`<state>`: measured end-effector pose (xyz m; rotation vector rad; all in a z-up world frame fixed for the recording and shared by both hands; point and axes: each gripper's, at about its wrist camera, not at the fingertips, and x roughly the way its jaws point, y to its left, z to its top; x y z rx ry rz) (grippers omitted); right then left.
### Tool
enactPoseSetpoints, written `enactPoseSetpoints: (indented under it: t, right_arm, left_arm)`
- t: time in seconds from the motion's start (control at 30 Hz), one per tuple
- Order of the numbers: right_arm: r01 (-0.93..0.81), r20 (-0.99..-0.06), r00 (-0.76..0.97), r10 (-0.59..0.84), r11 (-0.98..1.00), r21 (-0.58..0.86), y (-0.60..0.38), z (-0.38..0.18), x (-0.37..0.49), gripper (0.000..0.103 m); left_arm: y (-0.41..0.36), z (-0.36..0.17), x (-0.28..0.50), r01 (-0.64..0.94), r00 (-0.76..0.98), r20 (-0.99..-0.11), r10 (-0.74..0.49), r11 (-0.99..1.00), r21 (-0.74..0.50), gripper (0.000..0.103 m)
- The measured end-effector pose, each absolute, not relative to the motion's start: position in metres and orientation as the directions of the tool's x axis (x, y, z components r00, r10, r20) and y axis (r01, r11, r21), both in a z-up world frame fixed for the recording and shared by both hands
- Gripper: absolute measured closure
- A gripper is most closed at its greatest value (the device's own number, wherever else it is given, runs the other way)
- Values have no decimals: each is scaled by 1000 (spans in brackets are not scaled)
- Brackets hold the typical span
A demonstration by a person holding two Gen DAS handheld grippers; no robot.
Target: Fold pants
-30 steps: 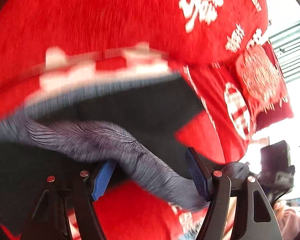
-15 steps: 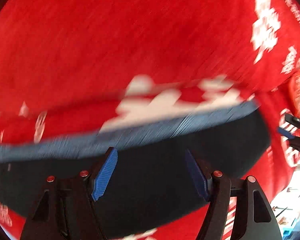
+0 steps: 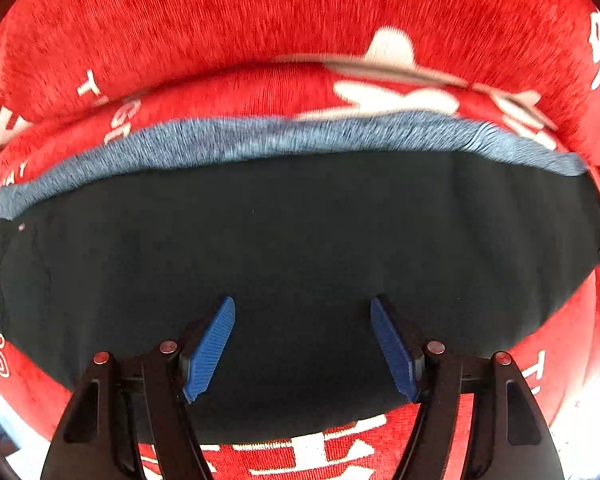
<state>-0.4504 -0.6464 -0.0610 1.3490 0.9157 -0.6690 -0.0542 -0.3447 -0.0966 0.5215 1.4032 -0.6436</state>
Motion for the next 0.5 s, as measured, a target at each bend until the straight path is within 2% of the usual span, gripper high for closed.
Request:
enactPoseSetpoints:
  t: [0.07, 0.1, 0.13, 0.17, 0.33, 0.5]
  right_arm:
    - [845, -848, 517, 116, 91, 527, -643, -69, -462, 90]
    - [839, -841, 532, 99, 71, 539, -640, -68, -471, 80]
    - [834, -835, 544, 86, 60, 549, -639, -67, -475, 59]
    - [821, -821, 566, 76, 44, 570, -637, -67, -480, 54]
    - [853, -851, 521, 71, 10, 523, -632, -57, -485, 53]
    - [830, -841, 529, 118, 136, 541, -602, -31, -447, 53]
  left_arm:
    - [-344, -96, -55, 689, 58, -993, -108, 724, -39, 31]
    - [-344, -96, -55, 690, 56, -992, -110, 723, -41, 31]
    - [-343, -97, -55, 691, 55, -992, -114, 722, -45, 30]
    - [-342, -97, -55, 692, 59, -992, -111, 721, -40, 27]
    - [-325, -86, -50, 672, 52, -995, -88, 740, -30, 27]
    - [-279, -71, -27, 622, 79, -994, -72, 783, -7, 27]
